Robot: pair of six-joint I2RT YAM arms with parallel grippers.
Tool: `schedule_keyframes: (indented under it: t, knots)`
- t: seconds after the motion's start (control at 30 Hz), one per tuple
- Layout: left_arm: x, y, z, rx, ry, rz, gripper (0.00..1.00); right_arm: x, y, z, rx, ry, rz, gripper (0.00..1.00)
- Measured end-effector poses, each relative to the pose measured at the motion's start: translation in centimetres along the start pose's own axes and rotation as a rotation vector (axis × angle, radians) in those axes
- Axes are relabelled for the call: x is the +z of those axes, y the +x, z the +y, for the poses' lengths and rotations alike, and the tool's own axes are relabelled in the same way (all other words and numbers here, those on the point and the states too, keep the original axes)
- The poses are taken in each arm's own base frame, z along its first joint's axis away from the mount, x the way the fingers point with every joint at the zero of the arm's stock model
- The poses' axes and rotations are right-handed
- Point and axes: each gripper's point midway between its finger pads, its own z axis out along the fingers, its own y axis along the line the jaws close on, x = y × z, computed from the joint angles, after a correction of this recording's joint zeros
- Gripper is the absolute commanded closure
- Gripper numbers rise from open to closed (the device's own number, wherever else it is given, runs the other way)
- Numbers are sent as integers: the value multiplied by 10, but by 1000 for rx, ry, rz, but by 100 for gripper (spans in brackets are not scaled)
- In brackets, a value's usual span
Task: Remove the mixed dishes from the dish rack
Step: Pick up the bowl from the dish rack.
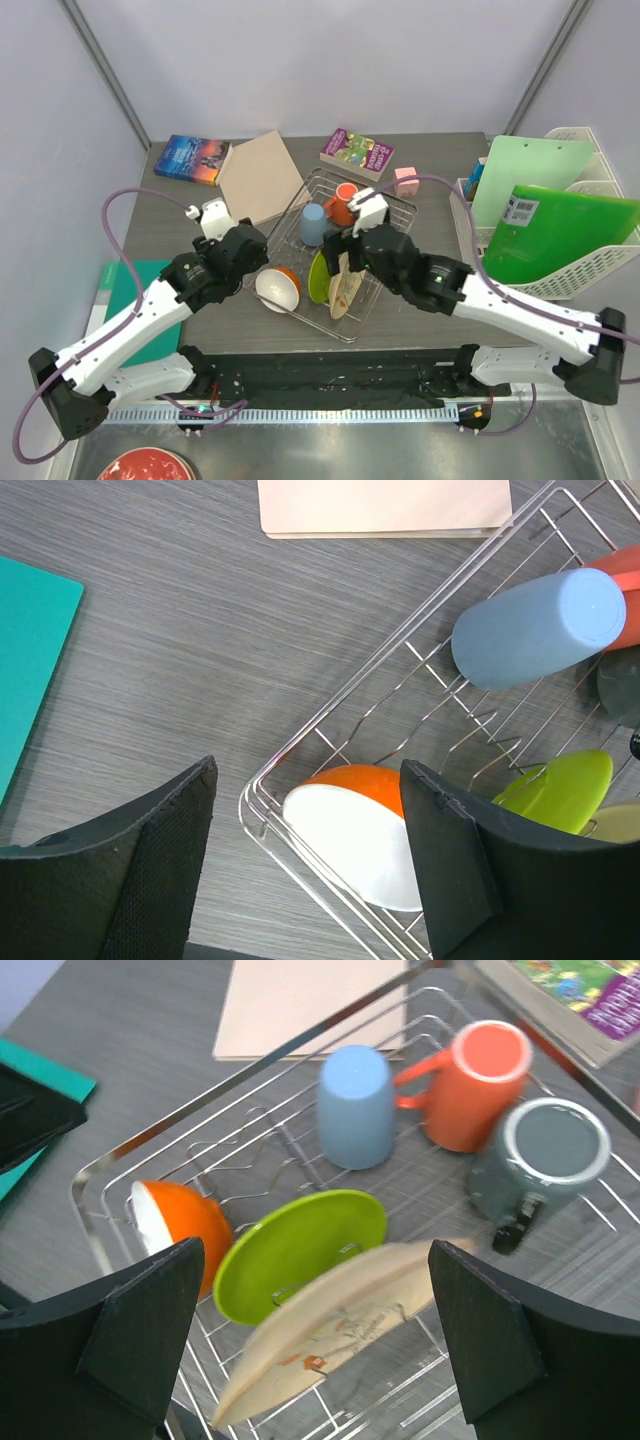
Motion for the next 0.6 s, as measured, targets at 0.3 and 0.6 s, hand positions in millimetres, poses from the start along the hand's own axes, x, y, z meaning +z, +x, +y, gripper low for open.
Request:
schedule_keyframes:
  t: [0.3,0.6]
  knots:
    - [-9,4,20,-11,31,-17,25,28,47,57,-248,-17,158,7]
    - [-17,2,33,-57,58,-50,24,31,46,69,-297,-18,163,14]
